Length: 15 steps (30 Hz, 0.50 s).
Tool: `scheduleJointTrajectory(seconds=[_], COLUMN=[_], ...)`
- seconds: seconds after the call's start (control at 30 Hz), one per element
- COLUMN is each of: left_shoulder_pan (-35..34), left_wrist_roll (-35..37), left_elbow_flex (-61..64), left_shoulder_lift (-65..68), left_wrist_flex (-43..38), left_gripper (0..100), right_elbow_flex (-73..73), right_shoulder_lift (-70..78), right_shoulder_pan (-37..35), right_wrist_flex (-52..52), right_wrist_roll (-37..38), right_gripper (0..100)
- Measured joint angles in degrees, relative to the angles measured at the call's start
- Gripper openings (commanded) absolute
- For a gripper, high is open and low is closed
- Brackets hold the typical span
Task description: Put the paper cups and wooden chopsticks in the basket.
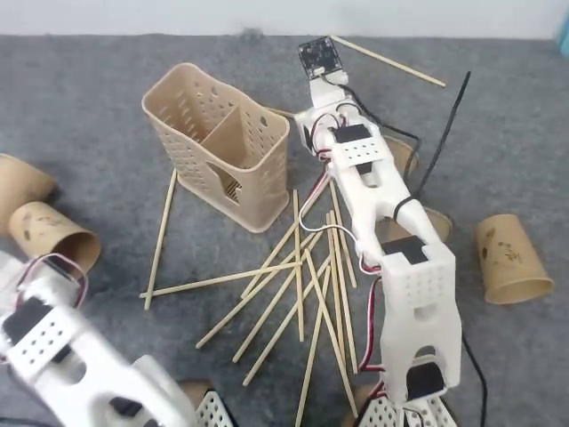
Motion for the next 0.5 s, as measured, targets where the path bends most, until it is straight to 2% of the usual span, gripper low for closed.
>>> scheduleJointTrajectory(seconds=[0.27, 0.5], left_shoulder_pan=[-1.58, -5.45], left_wrist_roll=[0.0, 0.09], left_elbow_flex=[0.0, 0.0], left_shoulder_lift=[0.0, 0.0], left_wrist_flex=[0.0, 0.62], left_gripper=[14, 14], right_elbow_flex=[0.0, 0.0], right_shoulder_lift=[0.0, 3.34], right_shoulder_pan=[-3.52, -5.27], right_wrist_flex=[-0.53, -10.29], right_wrist_roll=[-0.18, -0.18], right_gripper=[15.5, 15.5])
